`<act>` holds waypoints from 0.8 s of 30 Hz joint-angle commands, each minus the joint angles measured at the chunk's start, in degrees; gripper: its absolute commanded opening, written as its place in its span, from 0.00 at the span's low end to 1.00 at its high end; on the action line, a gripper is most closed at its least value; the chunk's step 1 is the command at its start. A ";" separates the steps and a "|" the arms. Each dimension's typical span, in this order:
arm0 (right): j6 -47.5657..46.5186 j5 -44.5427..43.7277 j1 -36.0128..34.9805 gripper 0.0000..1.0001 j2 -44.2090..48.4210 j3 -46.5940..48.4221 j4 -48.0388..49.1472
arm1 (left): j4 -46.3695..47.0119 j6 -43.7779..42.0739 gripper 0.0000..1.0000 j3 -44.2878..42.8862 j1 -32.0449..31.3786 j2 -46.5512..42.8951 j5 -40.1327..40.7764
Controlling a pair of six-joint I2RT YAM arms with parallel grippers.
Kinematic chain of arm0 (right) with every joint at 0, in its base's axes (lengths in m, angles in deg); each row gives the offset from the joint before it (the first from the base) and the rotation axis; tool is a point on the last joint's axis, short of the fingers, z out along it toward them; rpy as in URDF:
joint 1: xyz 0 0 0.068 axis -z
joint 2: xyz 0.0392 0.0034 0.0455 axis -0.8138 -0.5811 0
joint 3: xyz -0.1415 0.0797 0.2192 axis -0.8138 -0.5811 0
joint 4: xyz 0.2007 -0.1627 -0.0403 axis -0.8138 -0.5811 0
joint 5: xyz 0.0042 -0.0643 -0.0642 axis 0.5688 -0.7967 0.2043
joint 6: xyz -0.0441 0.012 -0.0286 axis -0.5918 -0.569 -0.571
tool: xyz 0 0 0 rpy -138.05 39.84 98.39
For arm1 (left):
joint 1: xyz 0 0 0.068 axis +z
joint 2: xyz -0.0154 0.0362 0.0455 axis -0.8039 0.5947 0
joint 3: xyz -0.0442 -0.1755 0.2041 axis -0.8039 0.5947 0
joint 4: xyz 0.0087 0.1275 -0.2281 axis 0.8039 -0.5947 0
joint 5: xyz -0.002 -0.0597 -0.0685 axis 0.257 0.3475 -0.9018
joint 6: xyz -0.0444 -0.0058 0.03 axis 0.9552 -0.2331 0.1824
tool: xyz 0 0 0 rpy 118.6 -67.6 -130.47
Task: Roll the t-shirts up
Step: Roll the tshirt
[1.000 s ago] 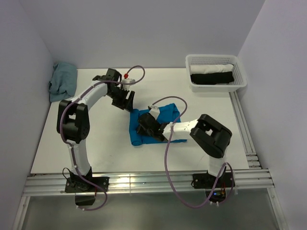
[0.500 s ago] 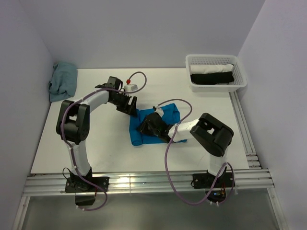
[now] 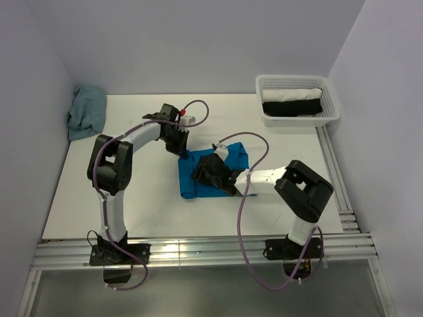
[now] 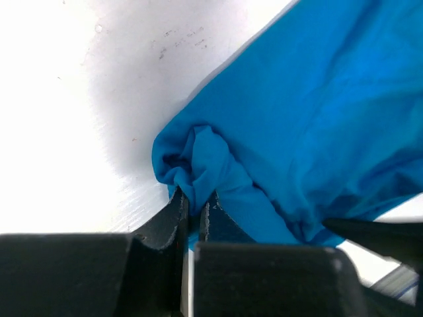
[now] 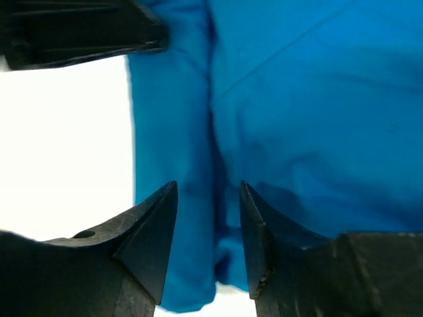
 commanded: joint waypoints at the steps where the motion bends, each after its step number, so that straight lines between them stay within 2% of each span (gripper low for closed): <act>1: -4.78 -8.24 -2.61 0.51 3.53 7.01 -10.06 | -2.88 0.17 0.00 -3.50 -0.85 0.90 5.45; 7: -9.44 -14.31 -6.04 0.52 -0.59 18.26 -18.78 | -6.66 -2.18 0.00 -6.31 -2.25 2.30 7.82; 15: -12.17 -19.50 -8.94 0.53 -11.32 28.82 -24.50 | -10.35 -3.08 0.00 -9.39 -2.69 4.15 8.00; 18: -11.65 -21.60 -9.99 0.53 -14.57 32.25 -27.57 | -11.32 -3.43 0.00 -10.01 -2.87 4.67 7.21; 24: -8.92 -28.11 -13.07 0.54 -19.67 39.72 -39.79 | -12.20 -3.87 0.01 -10.53 -2.96 5.64 7.39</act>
